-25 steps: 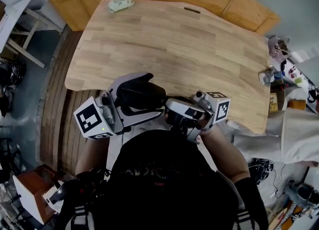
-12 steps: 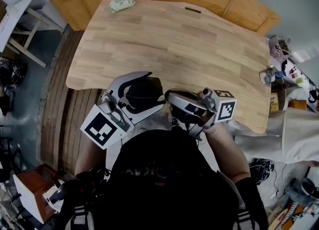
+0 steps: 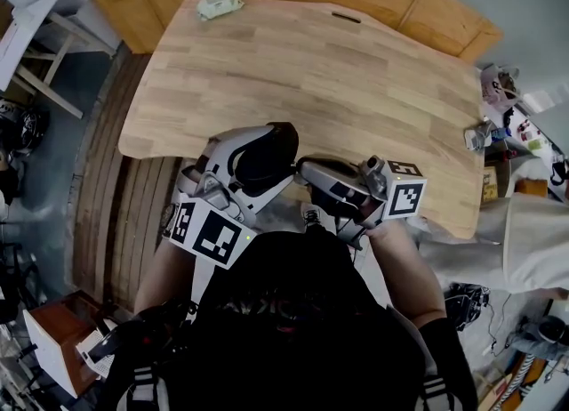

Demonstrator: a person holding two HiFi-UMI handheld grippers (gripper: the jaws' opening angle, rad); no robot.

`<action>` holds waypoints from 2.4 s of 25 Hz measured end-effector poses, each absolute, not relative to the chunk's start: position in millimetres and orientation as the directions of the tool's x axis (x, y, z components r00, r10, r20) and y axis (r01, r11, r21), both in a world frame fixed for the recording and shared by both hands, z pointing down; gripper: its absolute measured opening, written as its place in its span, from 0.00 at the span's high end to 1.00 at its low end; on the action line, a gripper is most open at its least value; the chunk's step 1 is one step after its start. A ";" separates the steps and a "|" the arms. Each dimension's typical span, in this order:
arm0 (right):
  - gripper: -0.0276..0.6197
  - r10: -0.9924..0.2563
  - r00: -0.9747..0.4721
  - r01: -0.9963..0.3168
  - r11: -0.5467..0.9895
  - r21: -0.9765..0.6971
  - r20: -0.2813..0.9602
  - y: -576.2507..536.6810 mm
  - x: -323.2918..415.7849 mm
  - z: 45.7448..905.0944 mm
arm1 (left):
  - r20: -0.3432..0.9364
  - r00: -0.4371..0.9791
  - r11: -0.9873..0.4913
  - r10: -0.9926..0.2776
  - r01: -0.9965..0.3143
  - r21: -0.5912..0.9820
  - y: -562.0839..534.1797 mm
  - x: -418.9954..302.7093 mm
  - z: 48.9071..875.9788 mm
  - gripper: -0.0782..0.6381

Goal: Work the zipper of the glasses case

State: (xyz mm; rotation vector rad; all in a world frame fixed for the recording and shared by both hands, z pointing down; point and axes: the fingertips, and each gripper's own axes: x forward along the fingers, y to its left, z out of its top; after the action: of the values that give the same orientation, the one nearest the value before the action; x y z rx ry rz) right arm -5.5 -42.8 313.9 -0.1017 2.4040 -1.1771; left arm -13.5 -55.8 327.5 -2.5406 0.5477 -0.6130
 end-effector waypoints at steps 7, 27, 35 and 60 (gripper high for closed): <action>0.93 -0.265 -0.924 0.020 0.684 -0.729 -0.274 -41.6 -14.2 315.1 | 0.401 0.738 -0.770 -0.543 -0.248 -0.588 -68.5 -18.2 346.2 0.47; 0.93 -0.356 -0.916 -0.399 0.860 -0.319 0.186 -36.3 -71.1 324.3 | 0.505 0.423 -0.589 -0.752 -0.086 -0.804 -103.7 -51.0 388.8 0.48; 0.93 -0.294 -0.926 -0.343 0.918 -0.200 0.238 -29.3 -80.7 329.6 | 0.521 0.423 -0.582 -0.742 -0.019 -0.813 -98.4 -49.9 395.3 0.48; 0.93 -0.184 -0.980 -0.141 0.905 -0.402 -0.072 -23.5 -41.7 286.1 | 0.283 0.660 -0.499 -0.696 -0.161 -0.852 -76.6 -29.4 339.7 0.47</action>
State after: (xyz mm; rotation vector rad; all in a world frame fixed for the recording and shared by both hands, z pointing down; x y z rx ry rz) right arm -41.7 -23.5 286.1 -0.2531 2.9599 -0.6130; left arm -29.4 -76.6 339.7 -2.0167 0.6647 -0.7883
